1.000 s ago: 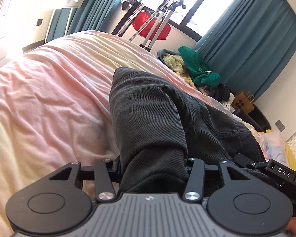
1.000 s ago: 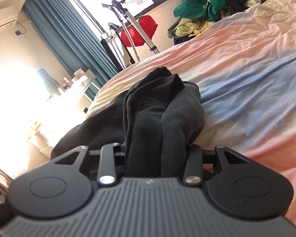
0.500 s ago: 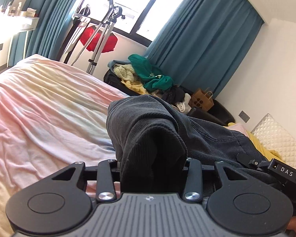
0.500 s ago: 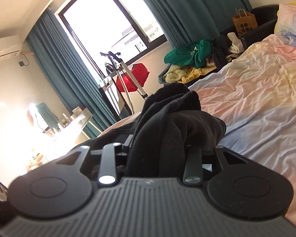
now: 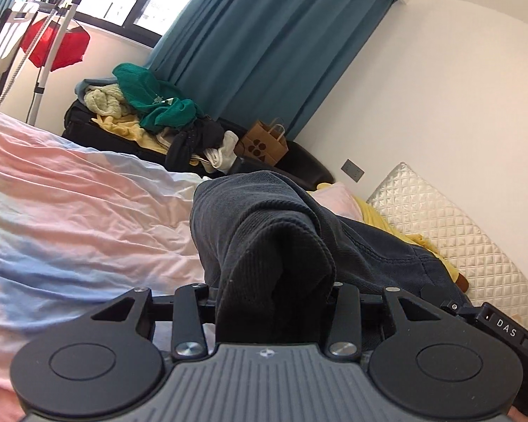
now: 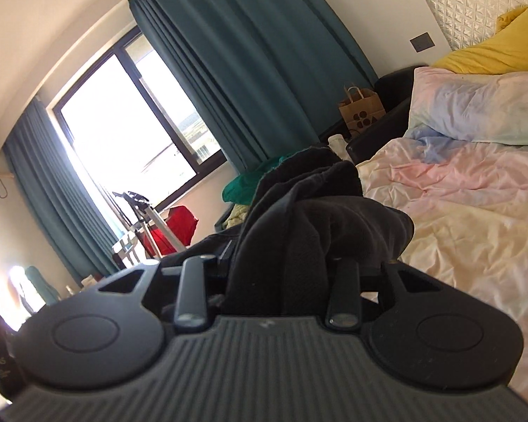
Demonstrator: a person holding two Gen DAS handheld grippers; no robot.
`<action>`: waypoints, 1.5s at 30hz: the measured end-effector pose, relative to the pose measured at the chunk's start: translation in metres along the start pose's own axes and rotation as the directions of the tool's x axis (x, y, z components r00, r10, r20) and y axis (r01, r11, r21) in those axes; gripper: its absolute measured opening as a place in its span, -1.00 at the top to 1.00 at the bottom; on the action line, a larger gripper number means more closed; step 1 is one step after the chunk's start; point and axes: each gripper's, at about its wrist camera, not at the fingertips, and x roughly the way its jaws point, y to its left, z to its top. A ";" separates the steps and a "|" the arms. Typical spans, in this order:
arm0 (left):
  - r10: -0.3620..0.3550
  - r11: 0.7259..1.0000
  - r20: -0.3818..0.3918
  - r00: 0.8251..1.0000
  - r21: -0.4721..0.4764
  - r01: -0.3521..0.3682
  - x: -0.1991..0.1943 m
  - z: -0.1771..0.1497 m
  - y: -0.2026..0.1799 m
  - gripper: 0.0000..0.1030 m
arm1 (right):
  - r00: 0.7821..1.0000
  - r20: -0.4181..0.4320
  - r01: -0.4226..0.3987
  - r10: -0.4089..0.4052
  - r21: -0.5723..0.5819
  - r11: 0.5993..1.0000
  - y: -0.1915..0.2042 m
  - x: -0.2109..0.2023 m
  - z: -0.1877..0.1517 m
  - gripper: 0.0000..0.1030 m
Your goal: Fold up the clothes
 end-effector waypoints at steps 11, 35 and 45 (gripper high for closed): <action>-0.072 0.992 -0.159 0.985 0.093 0.088 0.167 -0.100 0.023 0.18 | 0.988 0.027 0.145 -0.152 0.181 0.973 -0.155 0.026 -0.066 0.25; 0.012 0.970 -0.222 0.975 0.238 0.042 0.028 -0.088 0.041 -1.00 | 0.932 -0.012 0.353 -0.362 0.249 0.902 -0.118 -0.073 -0.084 -0.44; 0.015 0.912 -0.015 1.000 0.411 -0.008 -0.133 -0.046 -0.022 -1.00 | 0.939 0.077 0.340 -0.335 -0.076 0.937 0.027 -0.138 -0.045 -0.82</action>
